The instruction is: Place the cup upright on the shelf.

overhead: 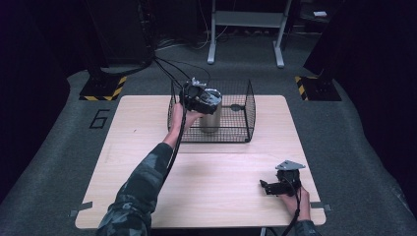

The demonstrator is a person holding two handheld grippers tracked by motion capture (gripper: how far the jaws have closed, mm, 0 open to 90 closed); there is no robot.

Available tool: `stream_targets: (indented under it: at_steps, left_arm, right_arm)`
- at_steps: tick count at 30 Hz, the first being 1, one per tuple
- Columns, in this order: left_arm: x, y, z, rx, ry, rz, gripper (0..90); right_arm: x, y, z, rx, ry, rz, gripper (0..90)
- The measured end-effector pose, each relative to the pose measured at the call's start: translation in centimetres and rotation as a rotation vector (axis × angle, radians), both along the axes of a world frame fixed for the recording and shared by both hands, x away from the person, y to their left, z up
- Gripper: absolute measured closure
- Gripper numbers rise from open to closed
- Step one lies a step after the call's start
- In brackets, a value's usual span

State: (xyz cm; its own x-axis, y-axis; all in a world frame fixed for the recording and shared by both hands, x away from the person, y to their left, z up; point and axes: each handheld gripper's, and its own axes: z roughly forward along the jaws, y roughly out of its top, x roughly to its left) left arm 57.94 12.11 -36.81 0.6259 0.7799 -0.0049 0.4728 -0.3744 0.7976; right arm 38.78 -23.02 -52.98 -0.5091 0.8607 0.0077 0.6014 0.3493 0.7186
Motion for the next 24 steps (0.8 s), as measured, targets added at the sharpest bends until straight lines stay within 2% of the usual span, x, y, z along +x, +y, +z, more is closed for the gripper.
stream_targets:
  at_steps: [2, 3, 9, 10, 11, 12, 13, 15, 18, 19, 20, 23, 24]
  left_arm:
    - [-0.7, 0.4, 0.3, 0.007, -0.009, -0.004, 0.2]
    - [-1.0, 0.8, 0.5, 0.023, -0.009, -0.012, 0.2]
    - [-3.3, 2.2, 2.0, 0.002, -0.037, -0.034, 0.2]
    - [-4.2, 2.7, 2.5, 0.000, -0.051, -0.044, 0.2]
    - [-4.2, 2.7, 2.5, 0.000, -0.051, -0.044, 0.2]
    - [-5.1, 3.0, 2.9, -0.010, -0.059, -0.054, 0.2]
    - [-5.1, 3.0, 2.9, -0.010, -0.059, -0.054, 0.2]
    - [-6.5, 3.6, 3.4, -0.012, -0.070, -0.075, 0.2]
    - [-7.4, 4.0, 3.7, -0.006, -0.081, -0.084, 0.2]
    - [-8.5, 4.7, 4.0, -0.007, -0.084, -0.095, 0.2]
    - [-8.5, 4.7, 4.0, -0.007, -0.084, -0.095, 0.2]
    - [-10.0, 5.6, 4.0, -0.010, -0.097, -0.097, 0.2]
    - [-10.9, 6.3, 3.9, -0.008, -0.098, -0.098, 0.2]
  right_arm:
    - [0.0, 0.0, 0.0, -0.001, -0.001, 0.001, 0.3]
    - [0.0, 0.0, 0.0, 0.000, 0.000, 0.001, 0.3]
    - [0.0, 0.0, 0.0, -0.005, -0.001, 0.003, 0.3]
    - [0.0, 0.0, 0.0, -0.005, -0.001, 0.003, 0.3]
    - [0.0, 0.0, 0.0, -0.005, -0.001, 0.003, 0.3]
    - [0.0, 0.0, 0.0, -0.004, -0.001, 0.003, 0.3]
    - [0.0, 0.0, 0.0, -0.005, -0.001, 0.003, 0.3]
    - [0.0, 0.0, 0.0, -0.004, -0.001, 0.002, 0.3]
    - [0.0, 0.0, 0.0, -0.004, -0.001, 0.002, 0.3]
    - [0.0, 0.0, 0.0, -0.004, -0.001, 0.002, 0.3]
    - [0.0, 0.0, 0.0, -0.004, -0.001, 0.002, 0.3]
    - [0.0, 0.0, 0.0, -0.005, -0.002, 0.003, 0.3]
    - [0.0, 0.0, 0.0, -0.005, -0.001, 0.002, 0.3]
